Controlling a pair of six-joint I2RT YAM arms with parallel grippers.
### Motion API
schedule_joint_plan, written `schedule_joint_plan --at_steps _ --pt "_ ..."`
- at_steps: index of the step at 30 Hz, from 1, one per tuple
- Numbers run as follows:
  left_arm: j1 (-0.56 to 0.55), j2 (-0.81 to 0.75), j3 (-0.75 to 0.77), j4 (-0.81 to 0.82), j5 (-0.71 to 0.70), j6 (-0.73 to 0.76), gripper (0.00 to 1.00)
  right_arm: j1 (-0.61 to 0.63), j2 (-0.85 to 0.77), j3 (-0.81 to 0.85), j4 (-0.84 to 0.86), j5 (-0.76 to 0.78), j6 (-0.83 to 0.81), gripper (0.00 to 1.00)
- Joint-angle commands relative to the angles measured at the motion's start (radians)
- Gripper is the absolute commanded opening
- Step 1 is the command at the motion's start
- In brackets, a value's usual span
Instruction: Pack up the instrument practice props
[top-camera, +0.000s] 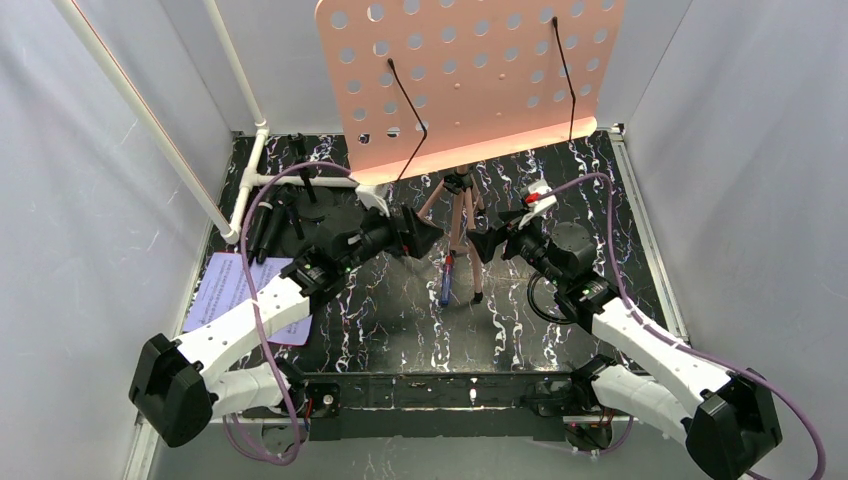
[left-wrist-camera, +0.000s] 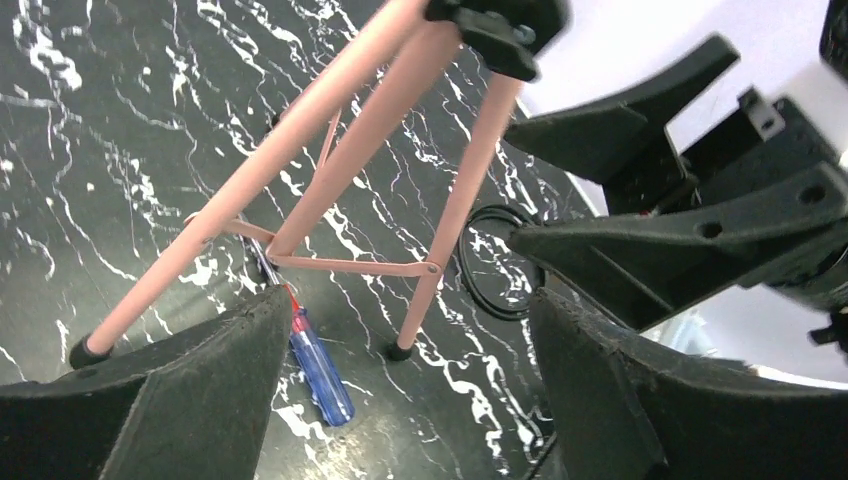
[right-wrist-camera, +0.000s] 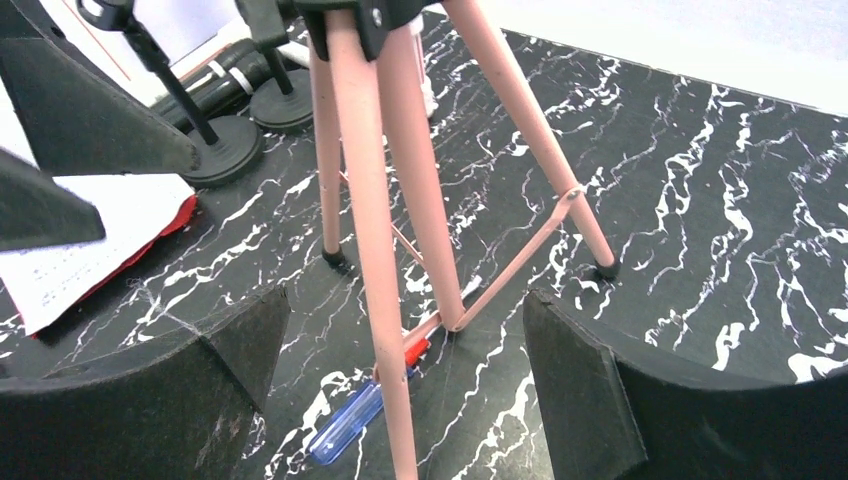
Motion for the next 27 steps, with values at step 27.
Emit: schedule_joint_plan --at_steps 27 --pt "-0.310 0.233 -0.087 0.798 -0.483 1.349 0.79 -0.032 0.129 -0.090 0.318 -0.150 -0.028 0.84"
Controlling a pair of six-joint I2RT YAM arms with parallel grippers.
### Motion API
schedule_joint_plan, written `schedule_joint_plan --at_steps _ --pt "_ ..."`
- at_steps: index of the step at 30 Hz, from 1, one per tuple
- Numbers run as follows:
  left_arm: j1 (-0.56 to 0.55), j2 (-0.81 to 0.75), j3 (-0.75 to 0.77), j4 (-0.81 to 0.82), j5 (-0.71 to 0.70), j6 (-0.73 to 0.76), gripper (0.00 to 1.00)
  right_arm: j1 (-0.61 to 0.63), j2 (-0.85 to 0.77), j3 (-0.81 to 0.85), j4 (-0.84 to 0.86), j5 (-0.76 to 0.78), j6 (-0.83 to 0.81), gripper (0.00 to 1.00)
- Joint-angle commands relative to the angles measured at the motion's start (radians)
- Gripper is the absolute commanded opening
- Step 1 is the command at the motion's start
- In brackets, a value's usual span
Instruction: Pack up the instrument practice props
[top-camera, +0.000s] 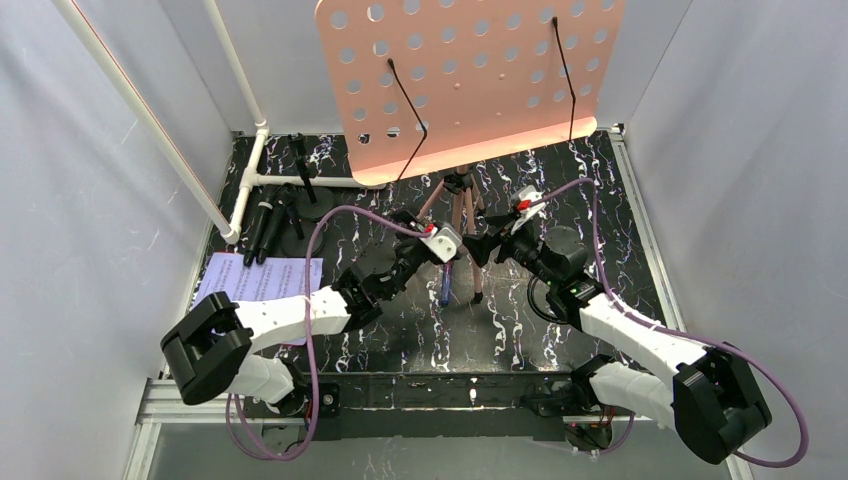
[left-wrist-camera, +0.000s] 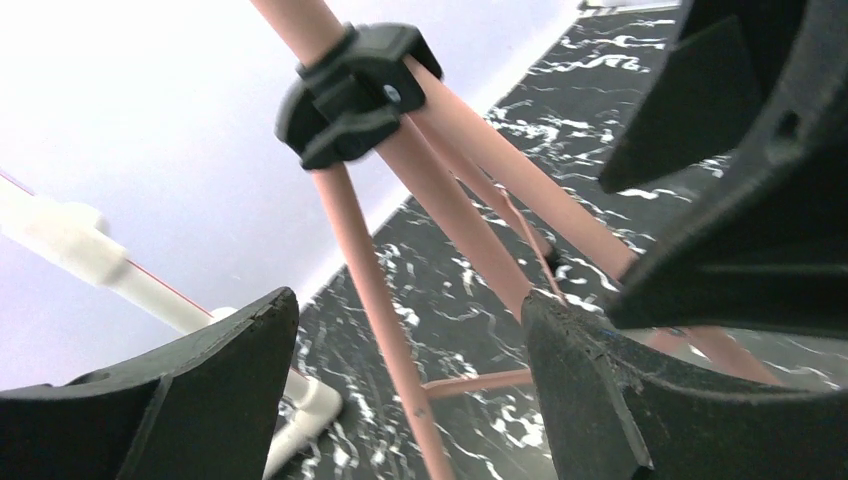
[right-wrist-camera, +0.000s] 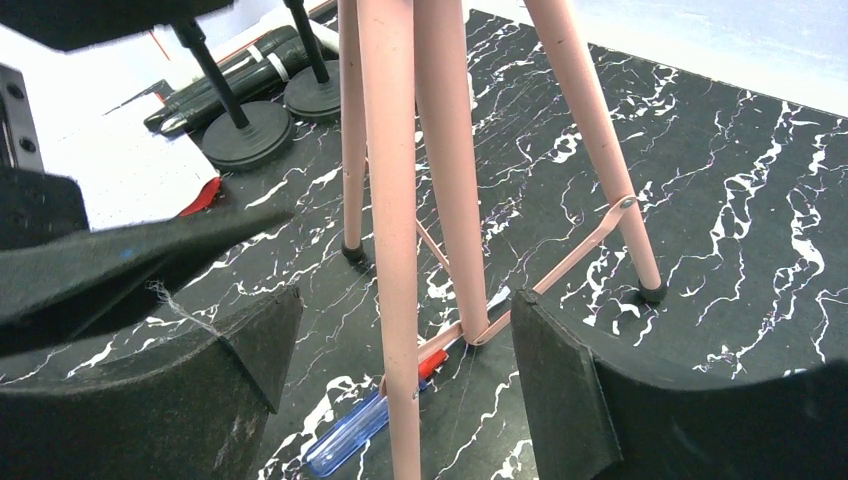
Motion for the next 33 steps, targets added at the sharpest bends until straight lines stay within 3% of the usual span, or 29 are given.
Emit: schedule_joint_plan --at_steps 1,15,24,29,31,33 --pt "-0.003 0.022 0.063 0.165 -0.029 0.206 0.79 -0.004 0.008 -0.007 0.067 -0.016 -0.023 0.84" --pt "-0.001 0.068 0.153 0.123 0.058 0.263 0.63 -0.004 0.028 -0.010 0.076 -0.026 -0.018 0.84" --pt "0.000 0.120 0.205 0.112 0.056 0.256 0.52 -0.004 0.045 -0.007 0.080 -0.049 -0.016 0.79" --pt "0.000 0.121 0.217 0.111 0.051 0.226 0.35 -0.004 0.048 -0.007 0.079 -0.055 -0.016 0.76" --pt "0.000 0.117 0.217 0.110 0.042 0.205 0.23 -0.004 0.050 -0.006 0.081 -0.056 -0.017 0.75" --pt "0.000 0.113 0.214 0.109 0.030 0.179 0.03 -0.003 0.050 -0.006 0.079 -0.056 -0.018 0.75"
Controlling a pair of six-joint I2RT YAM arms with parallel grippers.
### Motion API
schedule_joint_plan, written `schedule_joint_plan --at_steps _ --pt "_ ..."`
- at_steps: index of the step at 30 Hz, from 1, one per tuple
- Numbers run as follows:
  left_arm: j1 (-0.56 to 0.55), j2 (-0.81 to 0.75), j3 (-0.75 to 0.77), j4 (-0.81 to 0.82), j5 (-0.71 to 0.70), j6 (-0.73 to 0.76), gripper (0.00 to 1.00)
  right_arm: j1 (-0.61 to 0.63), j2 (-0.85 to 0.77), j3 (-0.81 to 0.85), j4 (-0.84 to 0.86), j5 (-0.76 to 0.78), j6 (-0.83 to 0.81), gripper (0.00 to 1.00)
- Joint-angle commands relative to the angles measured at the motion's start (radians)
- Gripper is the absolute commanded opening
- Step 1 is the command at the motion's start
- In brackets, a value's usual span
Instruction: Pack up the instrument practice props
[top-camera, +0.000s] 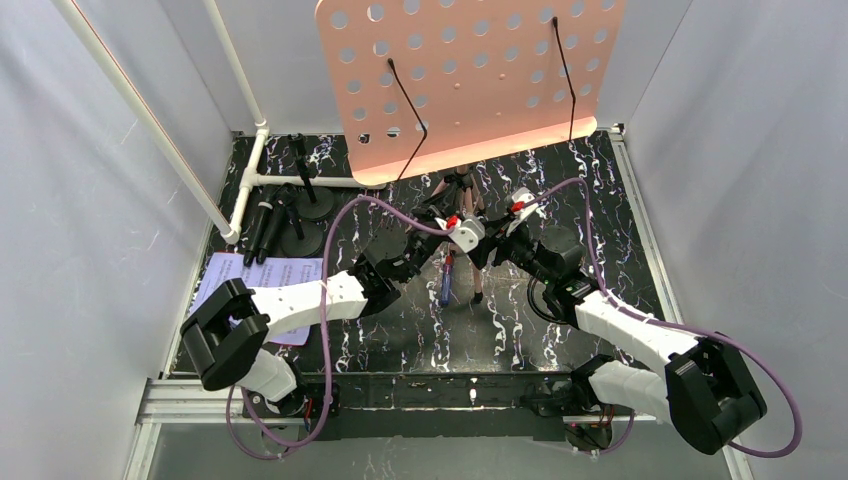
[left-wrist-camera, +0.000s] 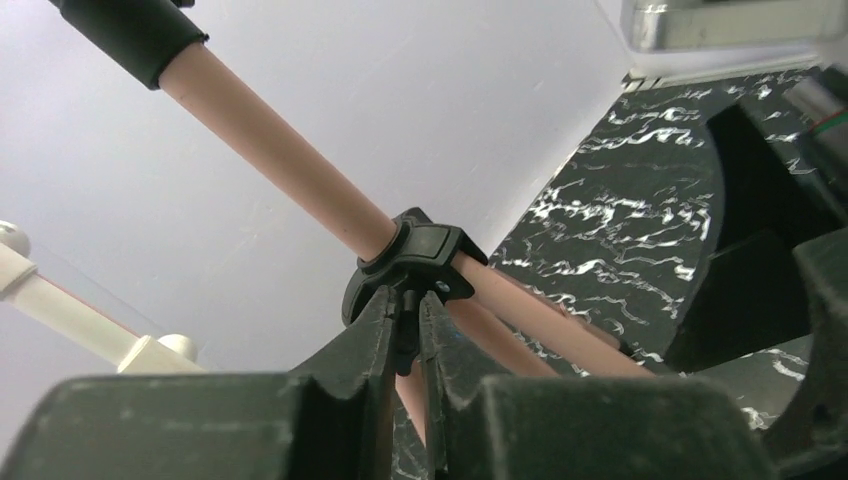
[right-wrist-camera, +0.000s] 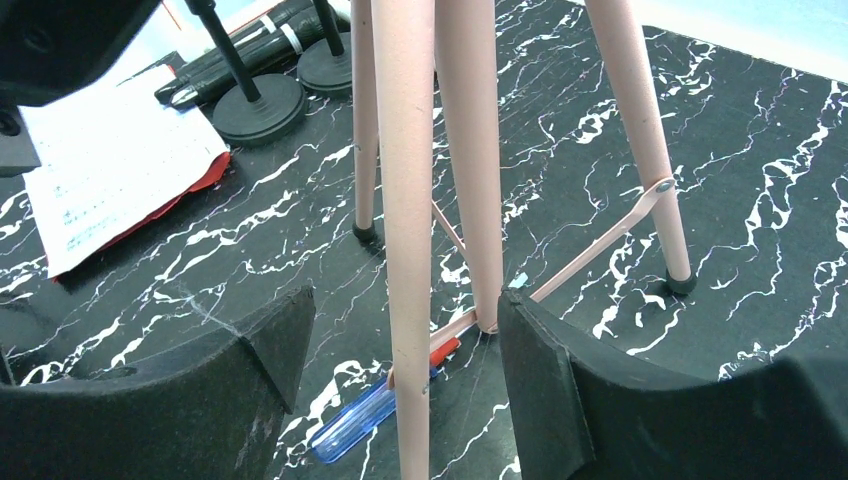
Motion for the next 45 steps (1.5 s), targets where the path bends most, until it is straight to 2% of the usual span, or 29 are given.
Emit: schedule_joint_plan --at_steps 1,5,9,18,21,26,28,32,37,41,43,45 --pt "0.000 -0.023 0.028 0.020 -0.028 -0.067 0.00 -0.003 0.001 0.000 0.058 -0.007 -0.016 0.75" --pt "0.000 -0.051 0.039 -0.040 -0.063 -0.174 0.00 -0.004 0.002 0.002 0.056 -0.006 -0.017 0.75" --pt "-0.001 -0.071 0.080 -0.154 -0.146 -0.362 0.02 -0.003 0.009 0.002 0.056 -0.004 -0.014 0.75" --pt "0.000 -0.121 0.110 -0.321 -0.314 -0.892 0.06 -0.003 0.011 0.003 0.056 -0.005 -0.007 0.75" --pt "0.000 -0.122 0.116 -0.343 -0.327 -0.994 0.17 -0.003 0.009 0.003 0.055 -0.004 -0.005 0.75" --pt "0.000 -0.120 0.145 -0.391 -0.343 -1.018 0.37 -0.003 0.001 0.003 0.047 0.000 -0.008 0.75" --pt "-0.001 -0.127 0.146 -0.401 -0.344 -1.018 0.41 -0.002 0.001 0.002 0.047 0.001 -0.010 0.75" --pt "-0.001 -0.145 0.131 -0.408 -0.350 -1.026 0.46 -0.003 0.003 0.002 0.049 0.002 -0.008 0.75" --pt "-0.007 -0.179 0.100 -0.406 -0.217 -0.996 0.55 -0.003 0.015 0.001 0.056 -0.002 -0.008 0.75" --pt "-0.017 -0.216 0.059 -0.400 -0.139 -0.932 0.57 -0.002 0.028 -0.001 0.074 -0.019 -0.006 0.74" --pt "-0.016 -0.241 0.029 -0.389 -0.157 -0.929 0.57 -0.002 0.038 -0.002 0.084 -0.024 -0.002 0.74" --pt "-0.016 -0.262 0.006 -0.378 -0.231 -0.943 0.57 -0.002 0.048 -0.003 0.092 -0.032 0.001 0.74"
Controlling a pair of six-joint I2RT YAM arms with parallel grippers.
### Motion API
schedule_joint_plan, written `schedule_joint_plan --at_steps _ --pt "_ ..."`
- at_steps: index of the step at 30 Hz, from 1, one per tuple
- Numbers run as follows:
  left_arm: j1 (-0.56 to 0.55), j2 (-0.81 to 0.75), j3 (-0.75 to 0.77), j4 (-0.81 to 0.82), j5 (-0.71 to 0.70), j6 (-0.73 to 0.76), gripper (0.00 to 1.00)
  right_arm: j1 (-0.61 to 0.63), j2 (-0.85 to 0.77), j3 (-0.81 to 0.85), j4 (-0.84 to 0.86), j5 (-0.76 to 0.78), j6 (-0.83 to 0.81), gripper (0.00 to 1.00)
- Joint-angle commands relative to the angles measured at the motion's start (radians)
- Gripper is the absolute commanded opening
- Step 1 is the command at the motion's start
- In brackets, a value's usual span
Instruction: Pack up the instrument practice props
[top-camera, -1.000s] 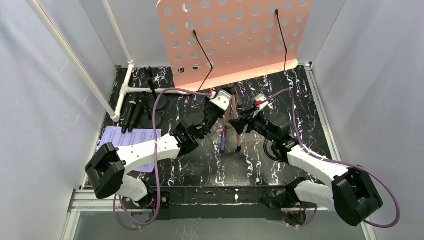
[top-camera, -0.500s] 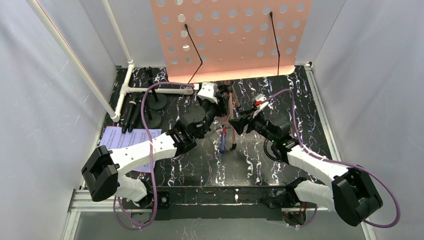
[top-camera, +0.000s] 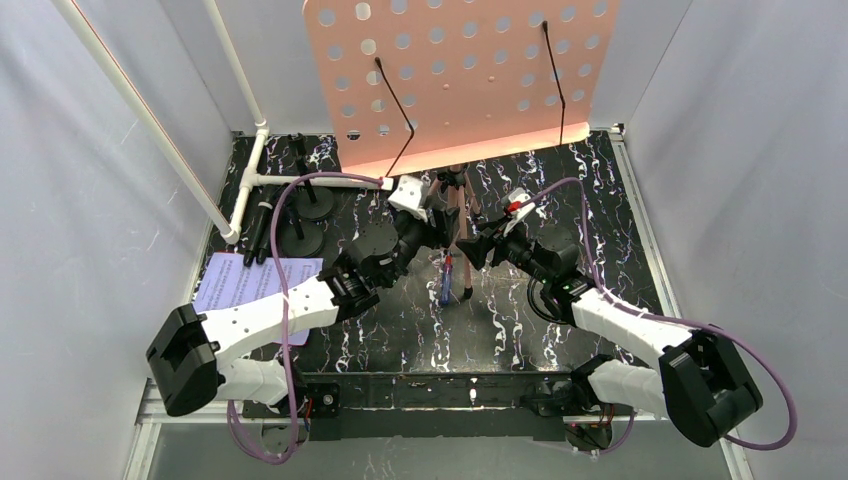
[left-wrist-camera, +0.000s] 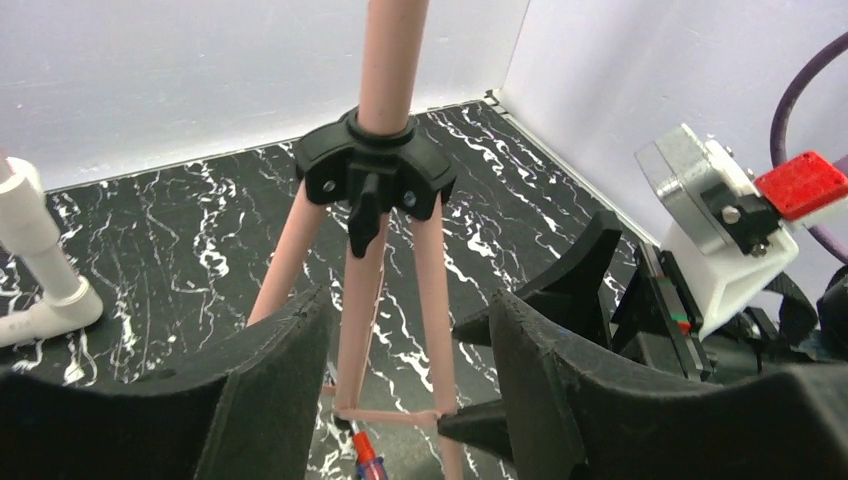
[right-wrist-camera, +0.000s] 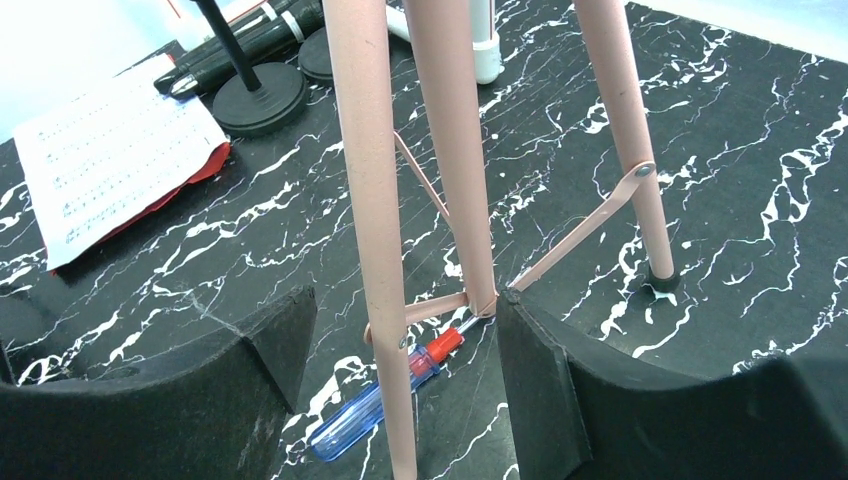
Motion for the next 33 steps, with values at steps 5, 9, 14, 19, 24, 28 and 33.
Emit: schedule_joint_plan --at_steps 5,9,14,19,24,28,33 --pt "0.000 -0.097 -0.090 0.079 -0.099 -0.061 0.58 -0.001 0.036 -0.006 0.101 -0.037 0.006 0.74" --pt "0.003 -0.087 -0.133 0.129 -0.093 -0.113 0.61 0.002 0.046 -0.010 0.112 -0.039 0.006 0.73" --pt "0.005 -0.085 -0.224 0.261 -0.039 -0.103 0.65 0.010 0.053 -0.018 0.131 -0.029 -0.003 0.72" --pt "0.006 -0.099 -0.300 0.298 -0.024 -0.025 0.70 0.015 0.042 -0.011 0.113 -0.025 -0.016 0.71" --pt "0.061 -0.112 -0.338 0.296 0.002 0.018 0.78 0.016 0.030 0.003 0.108 -0.022 -0.015 0.70" --pt "0.152 -0.127 -0.357 0.298 0.096 -0.013 0.79 0.015 0.031 0.014 0.110 -0.018 -0.015 0.68" --pt "0.250 -0.108 -0.341 0.312 0.229 -0.068 0.79 0.016 0.038 0.023 0.128 -0.026 -0.004 0.67"
